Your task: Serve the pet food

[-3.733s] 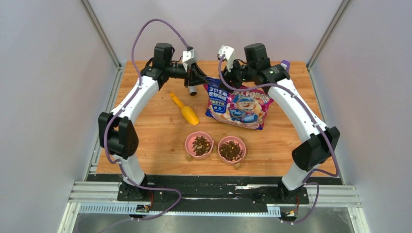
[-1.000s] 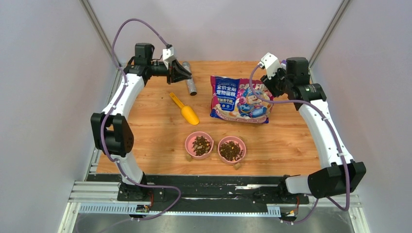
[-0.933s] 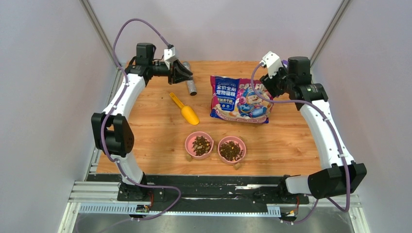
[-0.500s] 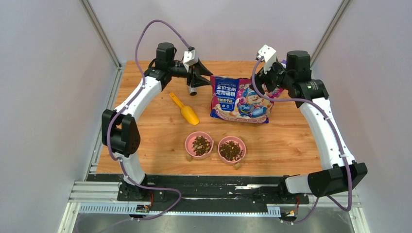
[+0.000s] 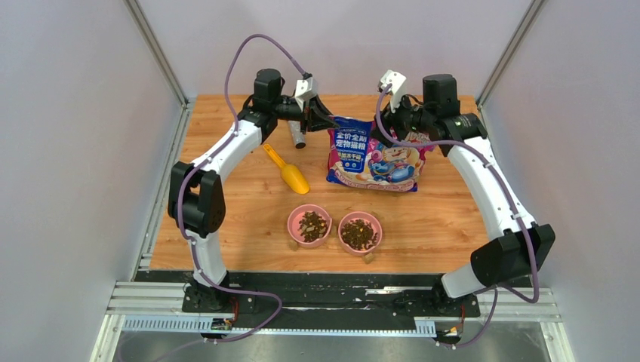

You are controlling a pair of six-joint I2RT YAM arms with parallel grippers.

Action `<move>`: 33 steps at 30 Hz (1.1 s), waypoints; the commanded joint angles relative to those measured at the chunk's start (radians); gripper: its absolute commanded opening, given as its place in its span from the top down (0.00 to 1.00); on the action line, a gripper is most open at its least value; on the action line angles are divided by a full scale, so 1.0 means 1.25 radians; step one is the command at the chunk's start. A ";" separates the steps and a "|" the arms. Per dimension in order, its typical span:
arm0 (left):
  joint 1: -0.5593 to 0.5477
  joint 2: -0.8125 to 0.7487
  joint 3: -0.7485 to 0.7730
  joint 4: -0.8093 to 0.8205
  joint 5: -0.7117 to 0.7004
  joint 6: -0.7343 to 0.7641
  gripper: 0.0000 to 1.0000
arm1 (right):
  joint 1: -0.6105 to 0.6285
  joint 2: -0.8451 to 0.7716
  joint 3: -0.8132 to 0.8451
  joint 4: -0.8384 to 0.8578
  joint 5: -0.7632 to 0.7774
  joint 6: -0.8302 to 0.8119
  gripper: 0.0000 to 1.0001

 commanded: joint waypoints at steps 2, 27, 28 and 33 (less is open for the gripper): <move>-0.004 0.017 0.055 -0.060 -0.013 0.046 0.89 | 0.005 0.062 0.096 -0.011 -0.096 -0.014 0.44; -0.006 0.059 0.064 0.030 0.087 -0.083 1.00 | 0.088 0.234 0.248 -0.072 -0.110 -0.080 1.00; -0.004 0.057 0.065 0.019 0.087 -0.064 1.00 | 0.087 0.229 0.241 -0.075 -0.096 -0.084 1.00; 0.023 0.032 0.064 -0.029 0.090 -0.023 1.00 | 0.088 0.176 0.187 -0.107 0.042 -0.116 1.00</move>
